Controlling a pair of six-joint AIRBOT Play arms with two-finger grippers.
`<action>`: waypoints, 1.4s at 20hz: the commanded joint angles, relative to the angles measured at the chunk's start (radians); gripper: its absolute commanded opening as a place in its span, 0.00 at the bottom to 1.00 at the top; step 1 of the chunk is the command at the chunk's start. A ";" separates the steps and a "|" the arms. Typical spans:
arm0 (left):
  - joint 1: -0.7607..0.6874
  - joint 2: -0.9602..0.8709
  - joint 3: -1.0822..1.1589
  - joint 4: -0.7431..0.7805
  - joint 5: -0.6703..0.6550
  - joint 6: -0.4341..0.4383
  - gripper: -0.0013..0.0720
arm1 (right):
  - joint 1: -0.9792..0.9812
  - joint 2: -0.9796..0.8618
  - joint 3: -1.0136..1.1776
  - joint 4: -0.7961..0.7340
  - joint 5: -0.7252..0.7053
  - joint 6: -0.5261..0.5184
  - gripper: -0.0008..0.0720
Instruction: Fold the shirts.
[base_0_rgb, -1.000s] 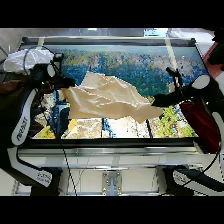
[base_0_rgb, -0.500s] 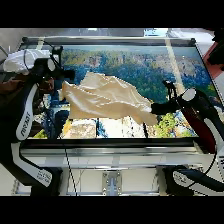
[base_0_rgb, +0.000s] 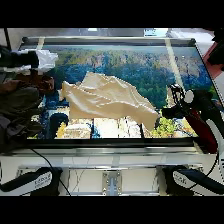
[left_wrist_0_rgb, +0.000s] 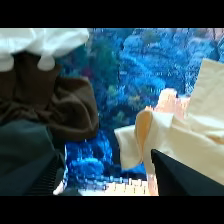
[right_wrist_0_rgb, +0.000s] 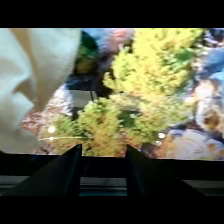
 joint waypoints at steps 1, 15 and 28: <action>0.050 0.134 -0.291 -0.156 -0.033 -0.006 0.91 | 0.001 0.008 0.003 -0.098 -0.107 0.085 0.49; 0.059 0.125 -0.925 -0.530 0.239 -0.304 0.90 | 0.001 0.008 0.003 0.092 -0.243 0.029 0.49; 0.058 -0.056 -0.926 -0.840 0.435 -0.274 0.90 | 0.001 0.008 0.003 0.092 -0.225 0.025 0.49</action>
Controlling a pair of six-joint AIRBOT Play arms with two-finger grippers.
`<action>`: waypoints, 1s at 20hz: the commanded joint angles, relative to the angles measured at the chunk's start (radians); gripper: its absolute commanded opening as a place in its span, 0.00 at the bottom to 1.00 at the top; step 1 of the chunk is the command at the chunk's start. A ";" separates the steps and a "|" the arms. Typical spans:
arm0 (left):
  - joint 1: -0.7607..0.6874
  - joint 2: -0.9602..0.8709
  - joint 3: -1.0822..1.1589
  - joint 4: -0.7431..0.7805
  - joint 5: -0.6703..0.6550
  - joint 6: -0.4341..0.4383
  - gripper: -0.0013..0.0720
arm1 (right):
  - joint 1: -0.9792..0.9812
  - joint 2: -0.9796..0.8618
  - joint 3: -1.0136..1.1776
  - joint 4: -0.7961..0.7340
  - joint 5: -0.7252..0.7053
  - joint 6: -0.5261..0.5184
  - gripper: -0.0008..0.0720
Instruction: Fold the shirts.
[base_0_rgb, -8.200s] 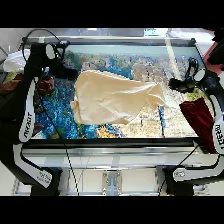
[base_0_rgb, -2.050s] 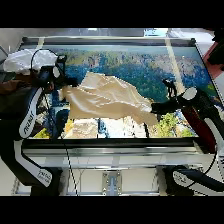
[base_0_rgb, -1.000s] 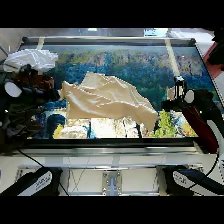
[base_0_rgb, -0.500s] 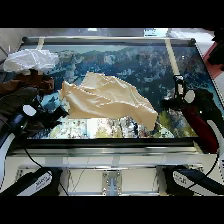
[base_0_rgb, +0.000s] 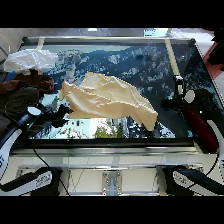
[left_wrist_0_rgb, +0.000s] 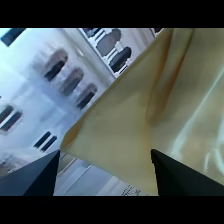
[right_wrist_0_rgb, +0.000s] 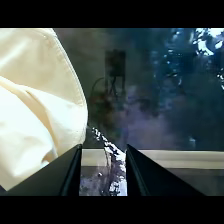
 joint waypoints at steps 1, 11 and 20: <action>0.000 -0.054 -0.002 -0.117 0.047 0.046 0.89 | 0.000 0.000 0.001 0.001 0.001 0.000 0.49; -0.001 -0.087 0.001 -0.240 0.058 0.208 0.04 | -0.050 0.000 0.001 -0.052 -0.052 0.064 0.49; 0.001 -0.011 0.106 -0.234 -0.005 0.277 0.04 | -0.356 -0.175 -0.010 0.736 0.113 -0.341 0.49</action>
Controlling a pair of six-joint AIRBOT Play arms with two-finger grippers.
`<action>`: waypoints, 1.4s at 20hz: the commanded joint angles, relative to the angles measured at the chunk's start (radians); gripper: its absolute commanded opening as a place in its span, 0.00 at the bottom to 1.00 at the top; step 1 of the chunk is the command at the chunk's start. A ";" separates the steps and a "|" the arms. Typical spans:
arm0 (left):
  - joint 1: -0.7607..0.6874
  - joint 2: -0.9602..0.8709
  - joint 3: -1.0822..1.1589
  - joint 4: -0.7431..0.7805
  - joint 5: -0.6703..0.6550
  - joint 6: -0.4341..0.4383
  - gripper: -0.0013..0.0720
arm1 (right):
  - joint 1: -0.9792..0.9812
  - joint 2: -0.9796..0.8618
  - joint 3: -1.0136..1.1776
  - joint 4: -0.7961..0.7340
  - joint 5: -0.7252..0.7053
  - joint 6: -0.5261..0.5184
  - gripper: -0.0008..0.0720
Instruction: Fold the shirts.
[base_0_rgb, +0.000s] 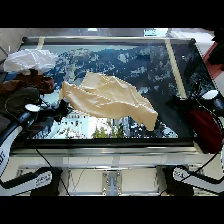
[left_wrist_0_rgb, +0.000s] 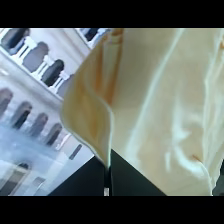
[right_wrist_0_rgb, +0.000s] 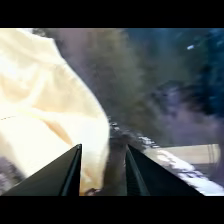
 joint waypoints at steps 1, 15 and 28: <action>0.001 0.014 0.072 0.001 -0.041 0.023 0.04 | -0.016 -0.100 -0.005 0.193 0.063 -0.115 0.49; 0.001 0.014 0.119 0.005 -0.083 0.042 0.04 | 0.083 -0.254 -0.006 0.433 0.135 -0.322 0.05; 0.001 0.014 0.119 0.009 -0.084 0.068 0.04 | -0.121 -0.196 0.079 0.152 0.305 -0.172 0.58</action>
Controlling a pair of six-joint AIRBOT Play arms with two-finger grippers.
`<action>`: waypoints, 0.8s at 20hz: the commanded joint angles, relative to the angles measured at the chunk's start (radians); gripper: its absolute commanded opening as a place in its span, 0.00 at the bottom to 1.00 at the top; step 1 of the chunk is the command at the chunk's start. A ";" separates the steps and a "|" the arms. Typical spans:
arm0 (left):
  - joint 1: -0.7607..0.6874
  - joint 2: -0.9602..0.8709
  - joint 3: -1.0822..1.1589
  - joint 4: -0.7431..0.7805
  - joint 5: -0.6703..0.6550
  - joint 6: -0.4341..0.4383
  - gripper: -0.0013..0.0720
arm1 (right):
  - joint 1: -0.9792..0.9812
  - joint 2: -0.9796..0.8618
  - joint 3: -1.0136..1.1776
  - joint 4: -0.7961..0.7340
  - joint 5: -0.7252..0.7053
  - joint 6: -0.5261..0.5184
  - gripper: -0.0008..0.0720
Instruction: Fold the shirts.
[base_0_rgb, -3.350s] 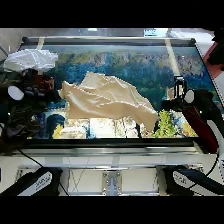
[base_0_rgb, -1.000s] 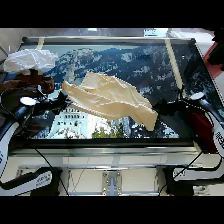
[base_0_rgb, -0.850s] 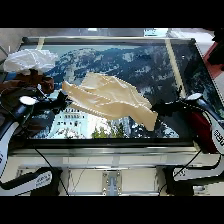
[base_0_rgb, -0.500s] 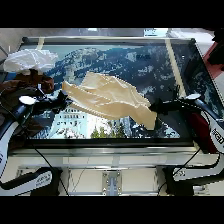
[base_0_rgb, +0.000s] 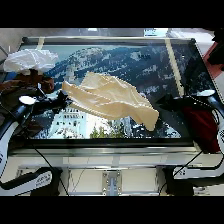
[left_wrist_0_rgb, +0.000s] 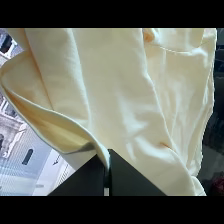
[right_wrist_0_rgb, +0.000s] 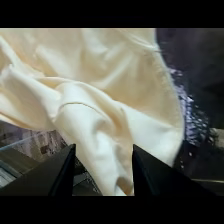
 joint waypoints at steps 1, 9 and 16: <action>0.001 0.001 0.001 0.003 0.001 0.008 0.04 | -0.064 0.010 -0.026 -0.146 0.129 0.072 0.58; 0.000 0.001 0.001 0.002 -0.003 0.008 0.04 | -0.061 0.010 -0.239 0.005 -0.087 0.035 0.63; 0.000 0.001 0.001 0.002 -0.004 0.008 0.04 | -0.016 0.009 -0.261 0.181 -0.234 0.009 0.63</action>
